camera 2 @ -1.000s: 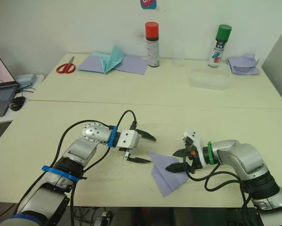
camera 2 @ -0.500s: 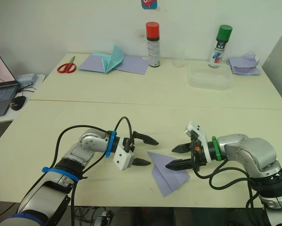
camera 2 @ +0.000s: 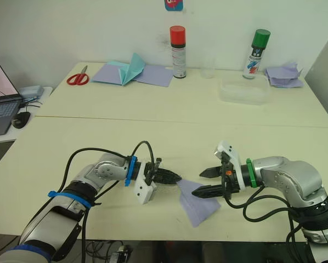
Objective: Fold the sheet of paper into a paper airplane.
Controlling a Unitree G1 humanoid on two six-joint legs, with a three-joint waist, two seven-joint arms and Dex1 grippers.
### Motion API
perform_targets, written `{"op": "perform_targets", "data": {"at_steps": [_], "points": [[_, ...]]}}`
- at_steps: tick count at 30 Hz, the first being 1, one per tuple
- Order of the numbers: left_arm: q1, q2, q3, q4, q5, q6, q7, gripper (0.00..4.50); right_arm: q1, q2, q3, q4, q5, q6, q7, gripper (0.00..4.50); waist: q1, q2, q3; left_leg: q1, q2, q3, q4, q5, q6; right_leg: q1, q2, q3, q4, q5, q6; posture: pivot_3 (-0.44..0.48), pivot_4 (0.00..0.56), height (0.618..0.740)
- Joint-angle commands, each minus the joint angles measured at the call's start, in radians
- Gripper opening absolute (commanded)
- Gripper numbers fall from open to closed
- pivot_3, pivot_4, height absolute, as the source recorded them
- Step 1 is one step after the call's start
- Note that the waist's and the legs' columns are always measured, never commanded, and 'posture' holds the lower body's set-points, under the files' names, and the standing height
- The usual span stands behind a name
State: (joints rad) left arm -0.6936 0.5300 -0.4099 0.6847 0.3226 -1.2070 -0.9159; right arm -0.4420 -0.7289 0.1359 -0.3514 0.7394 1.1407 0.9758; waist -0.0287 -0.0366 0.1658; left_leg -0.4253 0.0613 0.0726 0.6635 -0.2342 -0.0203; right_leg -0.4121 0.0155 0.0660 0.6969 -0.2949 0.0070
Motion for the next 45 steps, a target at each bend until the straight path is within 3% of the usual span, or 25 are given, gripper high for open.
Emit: {"op": "perform_targets", "data": {"at_steps": [1,6,13,16,19,24,29,34,38,41,43,45], "points": [[0.005,0.037,-0.001,-0.038,-0.017,0.016,0.033,0.01,-0.016,0.024,-0.035,-0.011,0.026,-0.021,-0.012,4.5,0.0,0.0,0.0,0.0,0.0,0.0,0.0,0.0,0.0,0.0,0.0,0.0,0.0,0.0,0.0,0.0,0.15,0.74],[0.102,0.191,0.072,-0.194,-0.057,0.164,0.04,0.01,-0.037,0.059,-0.045,0.003,0.015,-0.052,-0.033,4.5,-0.009,0.0,0.0,0.0,0.002,0.0,-0.001,0.0,0.0,0.0,0.0,0.0,0.0,0.0,0.0,0.0,0.15,0.74],[0.461,0.431,0.241,-0.644,-0.084,0.587,0.006,0.01,-0.031,0.081,-0.034,0.0,0.012,-0.08,-0.025,4.5,-0.012,0.001,0.0,0.0,0.003,-0.002,-0.002,0.0,0.0,0.0,-0.002,0.0,0.001,0.0,0.0,0.0,0.15,0.74],[0.649,0.445,0.322,-0.871,-0.057,0.828,0.005,0.01,-0.041,0.091,-0.016,0.018,-0.001,-0.097,-0.016,4.5,-0.01,0.001,0.0,0.0,0.003,-0.002,-0.001,0.0,0.0,0.0,-0.002,0.0,0.0,0.0,0.0,0.0,0.15,0.74],[0.74,0.405,0.349,-1.016,-0.015,0.98,0.032,0.01,-0.065,0.1,-0.002,0.042,-0.011,-0.106,-0.011,4.5,-0.006,0.001,0.0,0.001,0.002,-0.002,-0.001,0.0,0.0,0.001,-0.003,0.0,0.0,-0.001,0.0,0.0,0.15,0.74],[0.73,0.376,0.336,-1.061,0.062,1.073,0.061,0.01,-0.095,0.108,0.02,0.067,-0.02,-0.114,-0.001,4.5,0.001,0.001,0.0,0.002,0.001,-0.003,-0.001,0.0,0.0,0.002,-0.001,0.0,0.0,-0.001,0.0,0.0,0.15,0.74],[0.706,0.385,0.321,-1.049,0.047,1.05,0.051,0.01,-0.104,0.113,0.029,0.071,-0.014,-0.112,-0.004,4.5,-0.001,0.001,0.0,0.002,0.002,-0.002,-0.002,0.0,0.0,0.002,-0.002,0.0,0.0,0.0,0.0,0.0,0.15,0.74],[0.707,0.417,0.353,-1.031,-0.028,0.993,0.021,1.41,-0.091,0.106,0.023,0.068,-0.01,-0.114,-0.001,4.5,-0.001,0.001,0.0,0.002,0.002,-0.003,-0.002,0.0,0.0,0.002,-0.002,0.001,0.0,0.0,0.0,0.0,0.15,0.74],[0.723,0.492,0.428,-1.01,-0.12,0.919,-0.017,2.78,-0.077,0.098,0.021,0.067,-0.013,-0.127,0.005,4.5,-0.002,0.001,0.0,0.002,0.002,-0.003,-0.002,0.0,0.0,0.002,-0.002,0.002,0.0,0.0,-0.001,0.0,0.15,0.74],[0.767,0.471,0.537,-1.04,-0.383,0.943,-0.062,3.76,-0.071,0.102,0.024,0.06,-0.019,-0.147,0.005,4.5,-0.003,0.001,0.0,0.002,0.003,-0.003,-0.002,0.0,0.0,0.001,-0.003,0.002,0.0,0.0,-0.001,0.0,0.15,0.74],[0.799,0.423,0.62,-1.113,-0.632,1.112,-0.066,4.38,-0.068,0.097,0.032,0.055,-0.031,-0.17,0.011,4.5,-0.004,0.001,0.0,0.002,0.003,-0.002,-0.002,0.0,0.0,0.001,-0.003,0.001,0.0,-0.001,-0.001,0.0,0.15,0.74],[0.81,0.408,0.673,-1.151,-0.805,1.296,-0.049,4.46,-0.063,0.095,0.036,0.051,-0.044,-0.193,0.016,4.5,-0.003,0.0,0.0,0.002,0.003,-0.003,-0.002,0.0,0.0,0.001,-0.004,0.0,-0.001,-0.001,0.0,0.0,0.15,0.74]]}}
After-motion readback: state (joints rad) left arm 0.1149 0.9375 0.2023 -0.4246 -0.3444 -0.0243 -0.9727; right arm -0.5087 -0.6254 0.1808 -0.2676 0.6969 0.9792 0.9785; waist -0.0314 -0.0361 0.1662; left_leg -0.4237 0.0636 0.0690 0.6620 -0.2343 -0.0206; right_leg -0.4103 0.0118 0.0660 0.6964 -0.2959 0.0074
